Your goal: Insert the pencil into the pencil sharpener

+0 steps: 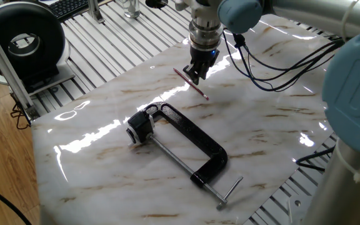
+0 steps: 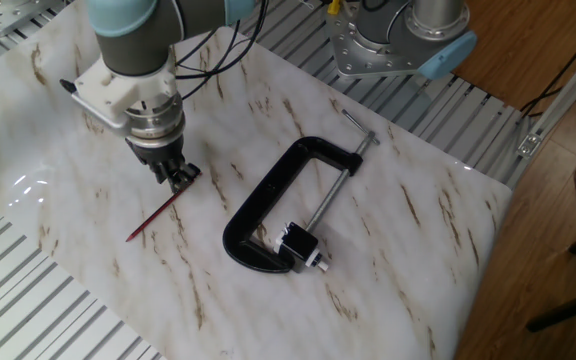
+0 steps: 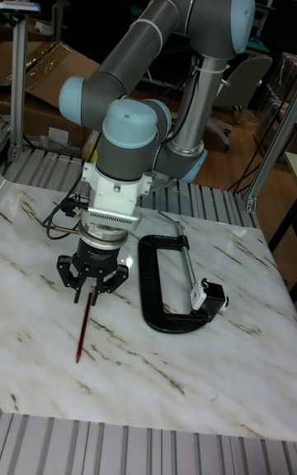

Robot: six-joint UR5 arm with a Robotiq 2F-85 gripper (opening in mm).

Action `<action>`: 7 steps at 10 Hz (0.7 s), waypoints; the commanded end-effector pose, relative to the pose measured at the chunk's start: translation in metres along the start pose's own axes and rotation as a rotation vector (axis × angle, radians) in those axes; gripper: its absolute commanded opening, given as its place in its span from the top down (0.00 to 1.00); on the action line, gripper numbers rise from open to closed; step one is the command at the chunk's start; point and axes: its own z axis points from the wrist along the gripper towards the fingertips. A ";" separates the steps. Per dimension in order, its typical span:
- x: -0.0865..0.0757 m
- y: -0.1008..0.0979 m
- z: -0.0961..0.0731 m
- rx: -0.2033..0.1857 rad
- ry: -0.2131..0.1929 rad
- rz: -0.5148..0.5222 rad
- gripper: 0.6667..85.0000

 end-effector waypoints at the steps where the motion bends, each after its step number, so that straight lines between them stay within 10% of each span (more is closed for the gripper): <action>1: -0.001 -0.002 0.008 -0.002 0.005 0.042 0.61; 7: 0.005 0.006 0.016 -0.036 0.043 0.119 0.62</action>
